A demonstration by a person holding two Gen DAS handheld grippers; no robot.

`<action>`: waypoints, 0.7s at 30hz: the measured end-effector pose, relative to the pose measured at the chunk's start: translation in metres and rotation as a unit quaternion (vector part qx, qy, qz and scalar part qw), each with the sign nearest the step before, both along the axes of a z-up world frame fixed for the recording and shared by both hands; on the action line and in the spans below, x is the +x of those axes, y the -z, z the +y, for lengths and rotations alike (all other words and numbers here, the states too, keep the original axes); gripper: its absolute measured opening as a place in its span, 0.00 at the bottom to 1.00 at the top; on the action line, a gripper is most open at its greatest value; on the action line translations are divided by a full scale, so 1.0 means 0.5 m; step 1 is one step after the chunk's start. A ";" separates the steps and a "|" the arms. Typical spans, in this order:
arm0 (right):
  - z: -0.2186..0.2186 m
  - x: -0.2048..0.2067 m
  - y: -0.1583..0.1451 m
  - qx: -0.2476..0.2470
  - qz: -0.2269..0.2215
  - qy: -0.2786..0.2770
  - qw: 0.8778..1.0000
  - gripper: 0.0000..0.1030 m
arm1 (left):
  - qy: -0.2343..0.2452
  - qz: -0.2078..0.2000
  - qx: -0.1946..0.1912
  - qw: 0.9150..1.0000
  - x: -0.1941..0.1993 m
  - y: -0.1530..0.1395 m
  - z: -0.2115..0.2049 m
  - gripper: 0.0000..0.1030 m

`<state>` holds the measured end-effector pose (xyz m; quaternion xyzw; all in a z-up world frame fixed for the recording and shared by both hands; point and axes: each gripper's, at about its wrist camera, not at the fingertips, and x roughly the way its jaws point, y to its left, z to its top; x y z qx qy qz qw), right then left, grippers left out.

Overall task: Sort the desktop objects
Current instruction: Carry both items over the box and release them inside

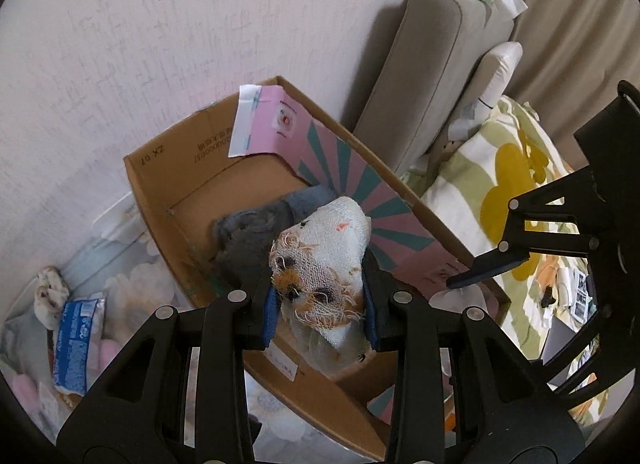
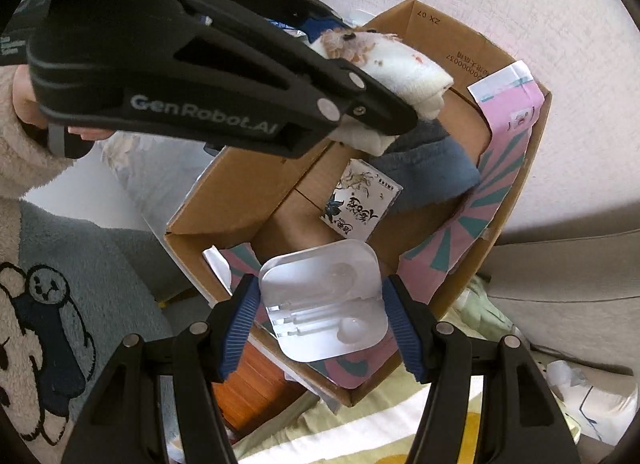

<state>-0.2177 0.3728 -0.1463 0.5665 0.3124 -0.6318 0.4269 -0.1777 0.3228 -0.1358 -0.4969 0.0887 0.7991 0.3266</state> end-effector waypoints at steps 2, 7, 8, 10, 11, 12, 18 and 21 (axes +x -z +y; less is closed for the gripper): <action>0.001 -0.001 0.002 -0.005 0.000 0.003 1.000 0.57 | -0.002 -0.001 -0.002 1.000 -0.001 0.003 -0.004 0.29; -0.001 0.001 0.011 -0.018 -0.003 0.007 1.000 0.57 | -0.005 -0.007 -0.007 1.000 -0.007 0.019 0.005 0.29; -0.002 0.002 0.014 -0.021 -0.003 0.008 1.000 0.57 | -0.005 -0.009 -0.010 1.000 -0.009 0.023 0.008 0.29; -0.003 0.004 0.019 -0.025 -0.004 0.009 1.000 0.57 | -0.003 -0.011 -0.015 1.000 -0.009 0.028 0.012 0.29; -0.003 0.004 0.021 -0.029 -0.006 0.012 0.999 0.57 | -0.001 -0.011 -0.017 1.000 -0.009 0.029 0.013 0.29; -0.003 0.004 0.022 -0.031 -0.005 0.016 0.999 0.58 | 0.000 -0.011 -0.019 1.000 -0.009 0.030 0.015 0.29; 0.002 0.001 0.030 -0.037 -0.009 0.055 0.998 0.77 | -0.024 -0.028 -0.030 0.999 -0.017 0.037 0.013 0.63; 0.007 0.006 0.022 -0.056 0.001 0.069 0.996 0.78 | -0.032 -0.010 -0.012 0.999 -0.014 0.026 0.005 1.00</action>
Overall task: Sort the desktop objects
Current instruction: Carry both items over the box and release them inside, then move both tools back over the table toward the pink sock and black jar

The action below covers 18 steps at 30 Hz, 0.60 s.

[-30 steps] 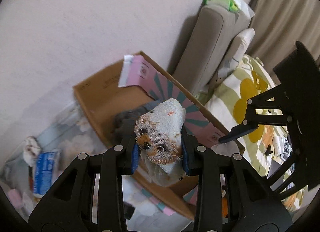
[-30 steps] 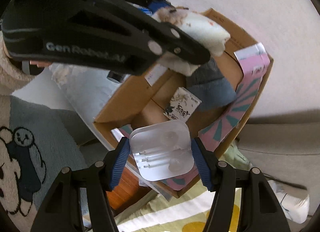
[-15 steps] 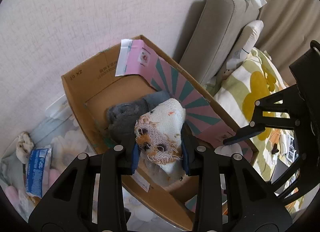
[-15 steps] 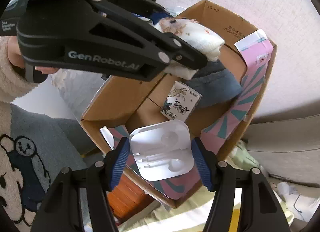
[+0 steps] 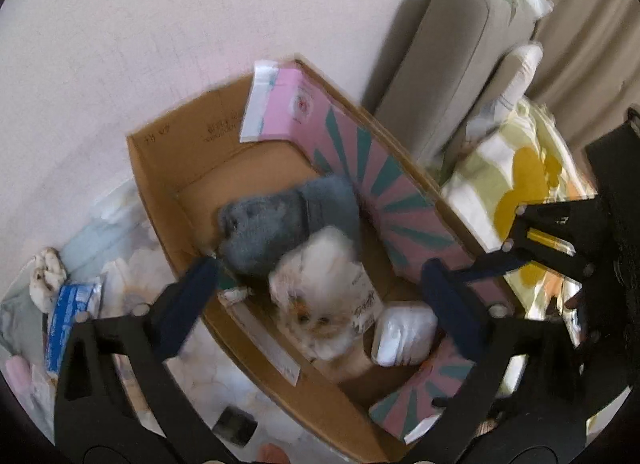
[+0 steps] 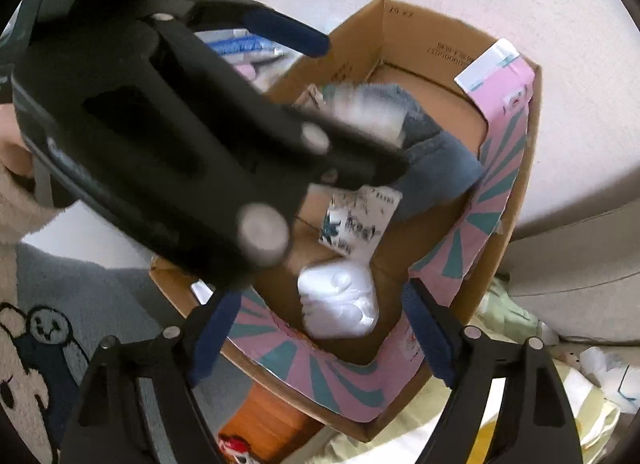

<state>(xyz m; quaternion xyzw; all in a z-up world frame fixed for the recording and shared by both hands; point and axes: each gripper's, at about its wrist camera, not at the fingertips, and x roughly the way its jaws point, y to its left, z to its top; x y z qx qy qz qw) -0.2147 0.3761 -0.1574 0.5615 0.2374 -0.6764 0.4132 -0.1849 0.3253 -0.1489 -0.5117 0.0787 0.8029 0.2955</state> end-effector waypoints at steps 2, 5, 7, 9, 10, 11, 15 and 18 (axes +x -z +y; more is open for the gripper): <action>0.002 0.004 -0.004 -0.006 0.006 0.010 1.000 0.85 | -0.002 0.003 0.003 1.000 -0.003 -0.006 -0.003 1.00; -0.001 0.019 -0.014 -0.013 0.013 0.018 1.000 0.95 | -0.005 0.007 0.002 1.000 -0.006 -0.022 -0.011 1.00; -0.005 0.032 -0.024 -0.016 0.021 0.018 1.000 0.95 | -0.010 0.014 0.003 1.000 -0.003 -0.038 -0.022 1.00; -0.011 0.048 -0.039 -0.018 0.036 0.017 0.999 0.95 | -0.017 0.019 0.005 1.000 0.002 -0.052 -0.038 1.00; -0.015 0.058 -0.050 -0.019 0.046 0.017 0.999 0.95 | -0.022 0.023 0.008 0.999 0.010 -0.064 -0.051 1.00; -0.016 0.058 -0.060 -0.021 0.053 0.018 0.998 0.95 | -0.026 0.025 0.010 0.999 0.014 -0.072 -0.062 1.00; -0.024 0.078 -0.098 -0.041 0.076 0.036 0.996 0.95 | -0.047 0.041 0.018 0.998 0.036 -0.112 -0.120 1.00; -0.033 0.081 -0.133 -0.064 0.084 0.055 0.993 0.97 | -0.062 0.055 0.026 0.996 0.050 -0.145 -0.174 1.00</action>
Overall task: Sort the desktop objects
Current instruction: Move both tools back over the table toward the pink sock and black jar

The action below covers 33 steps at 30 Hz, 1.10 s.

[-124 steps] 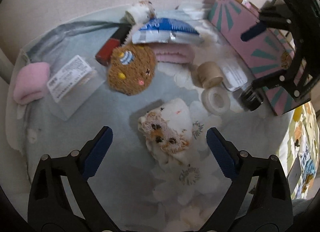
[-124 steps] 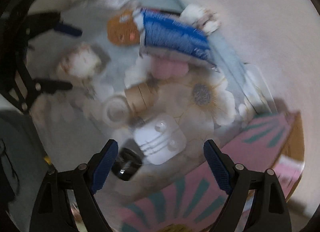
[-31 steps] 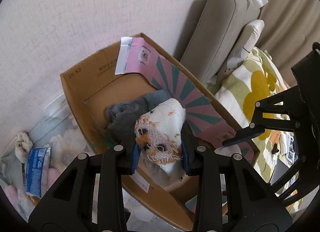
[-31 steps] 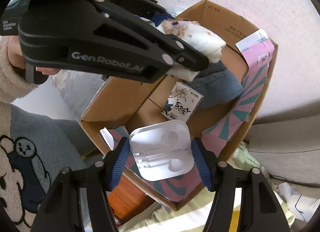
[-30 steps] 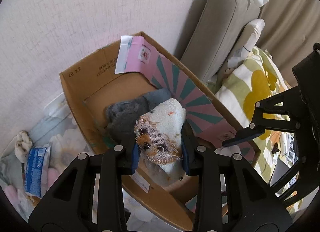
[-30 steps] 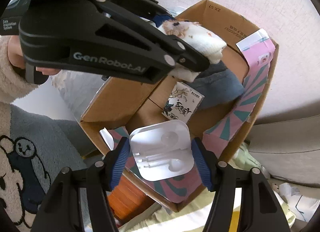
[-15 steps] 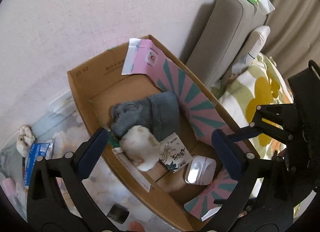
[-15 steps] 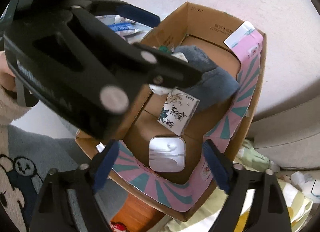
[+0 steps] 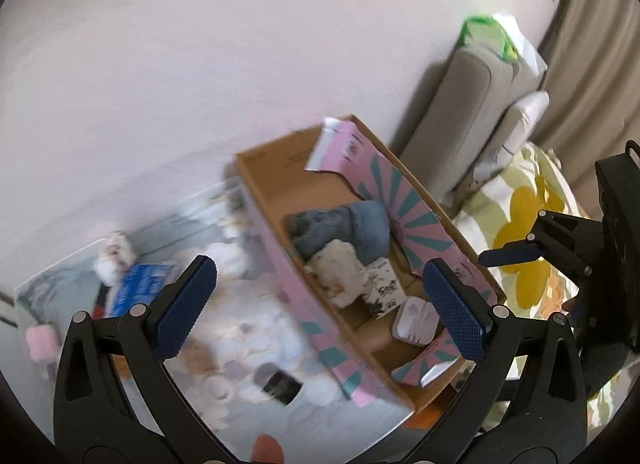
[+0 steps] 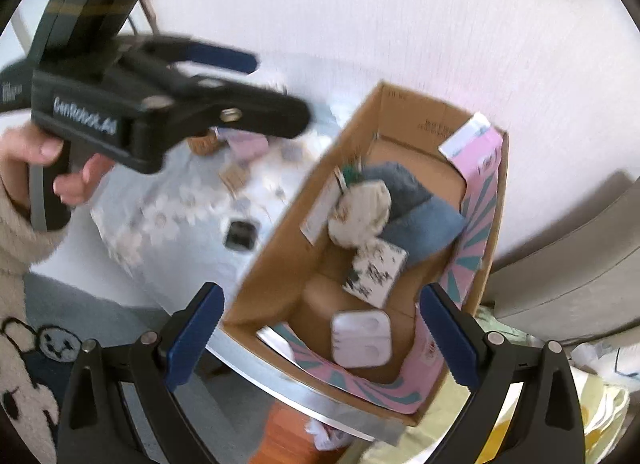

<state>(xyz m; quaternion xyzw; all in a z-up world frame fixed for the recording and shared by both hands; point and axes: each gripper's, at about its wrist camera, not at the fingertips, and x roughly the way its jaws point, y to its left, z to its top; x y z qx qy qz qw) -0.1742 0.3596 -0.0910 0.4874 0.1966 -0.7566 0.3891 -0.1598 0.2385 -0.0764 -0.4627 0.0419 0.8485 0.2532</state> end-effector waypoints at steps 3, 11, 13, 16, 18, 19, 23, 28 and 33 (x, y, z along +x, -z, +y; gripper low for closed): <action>-0.030 0.001 -0.002 -0.011 0.000 0.010 1.000 0.99 | -0.014 0.016 0.001 1.000 0.015 -0.028 -0.062 1.00; -0.102 0.036 -0.066 0.012 0.067 0.028 0.997 0.99 | -0.074 0.050 -0.015 0.996 0.046 -0.085 -0.240 1.00; -0.122 0.041 -0.079 0.011 0.078 0.029 0.996 0.99 | -0.100 0.060 -0.016 0.993 0.059 -0.103 -0.302 1.00; -0.153 0.052 -0.093 -0.002 0.081 0.026 0.996 0.99 | -0.144 0.076 -0.014 0.987 0.080 -0.123 -0.395 1.00; -0.176 0.060 -0.091 -0.001 0.086 0.028 0.996 0.99 | -0.178 0.083 -0.015 0.980 0.095 -0.127 -0.454 1.00; -0.185 0.063 -0.089 -0.003 0.086 0.030 0.996 0.99 | -0.199 0.083 -0.015 0.976 0.104 -0.124 -0.489 1.00; -0.222 0.078 -0.064 -0.026 0.070 0.044 0.996 0.99 | -0.253 0.074 -0.023 0.964 0.133 -0.099 -0.588 0.99; -0.272 0.102 0.004 -0.049 0.031 0.065 0.996 0.99 | -0.283 0.071 -0.026 0.956 0.164 -0.044 -0.649 0.99; -0.302 0.123 0.062 -0.049 0.007 0.105 0.993 0.99 | -0.305 0.046 -0.016 0.951 0.174 0.028 -0.681 0.95</action>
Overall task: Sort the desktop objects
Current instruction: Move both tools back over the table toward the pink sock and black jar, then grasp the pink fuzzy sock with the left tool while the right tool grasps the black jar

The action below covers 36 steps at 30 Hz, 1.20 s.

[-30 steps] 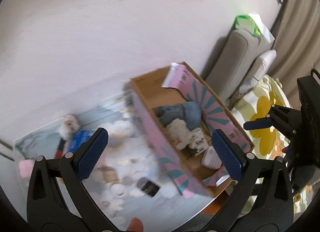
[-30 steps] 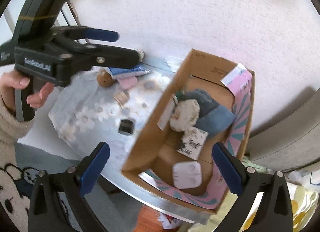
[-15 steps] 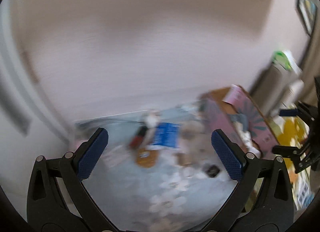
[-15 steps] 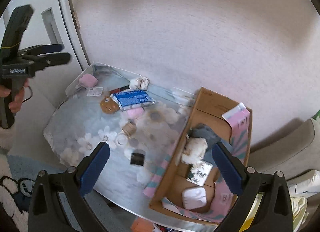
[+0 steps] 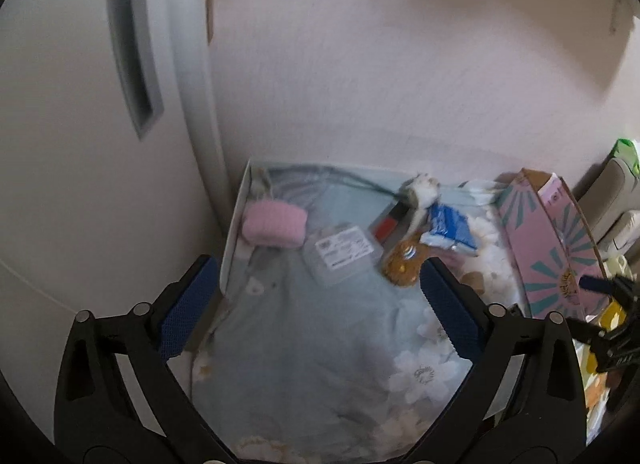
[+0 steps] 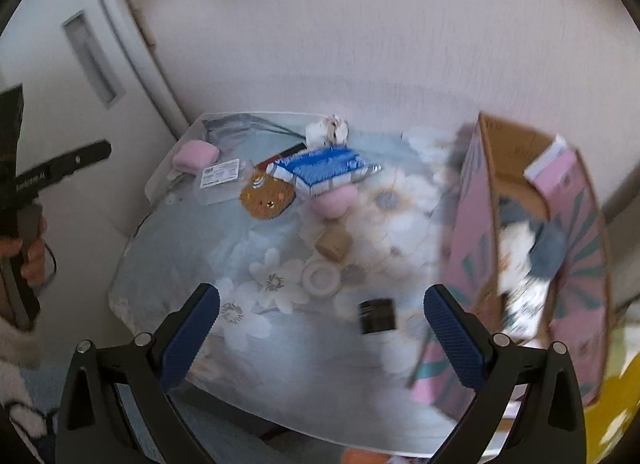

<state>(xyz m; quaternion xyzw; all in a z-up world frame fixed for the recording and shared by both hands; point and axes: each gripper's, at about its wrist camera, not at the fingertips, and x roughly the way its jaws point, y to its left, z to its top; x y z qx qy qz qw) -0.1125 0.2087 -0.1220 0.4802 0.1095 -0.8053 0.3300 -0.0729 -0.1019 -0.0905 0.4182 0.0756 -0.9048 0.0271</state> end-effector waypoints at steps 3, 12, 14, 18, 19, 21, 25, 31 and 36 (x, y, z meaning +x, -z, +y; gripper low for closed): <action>-0.006 0.011 0.034 -0.003 0.000 0.045 0.999 0.99 | -0.020 0.002 0.006 1.000 -0.017 0.037 -0.013 0.93; -0.023 0.030 0.131 0.024 0.027 0.118 0.992 0.99 | -0.024 -0.004 -0.069 0.997 -0.178 0.168 -0.019 0.73; -0.021 0.029 0.142 0.029 0.034 0.131 0.990 0.99 | -0.010 -0.016 -0.078 0.997 -0.206 0.198 -0.024 0.73; -0.011 0.026 0.167 0.028 0.043 0.159 0.986 0.99 | 0.007 -0.029 -0.095 0.995 -0.237 0.245 -0.024 0.73; -0.011 0.026 0.172 0.030 0.047 0.166 0.985 0.99 | 0.011 -0.033 -0.098 0.995 -0.243 0.257 -0.024 0.73; -0.010 0.024 0.183 0.032 0.052 0.177 0.982 0.99 | 0.017 -0.037 -0.102 0.994 -0.247 0.272 -0.022 0.72; -0.008 0.023 0.193 0.030 0.065 0.192 0.979 0.98 | 0.021 -0.040 -0.116 0.992 -0.249 0.296 -0.022 0.69; -0.006 0.007 0.212 0.038 0.076 0.215 0.973 0.94 | 0.025 -0.034 -0.128 0.991 -0.237 0.310 -0.025 0.60; -0.017 -0.005 0.228 0.046 0.073 0.211 0.974 0.64 | 0.032 -0.026 -0.137 0.990 -0.224 0.310 -0.013 0.44</action>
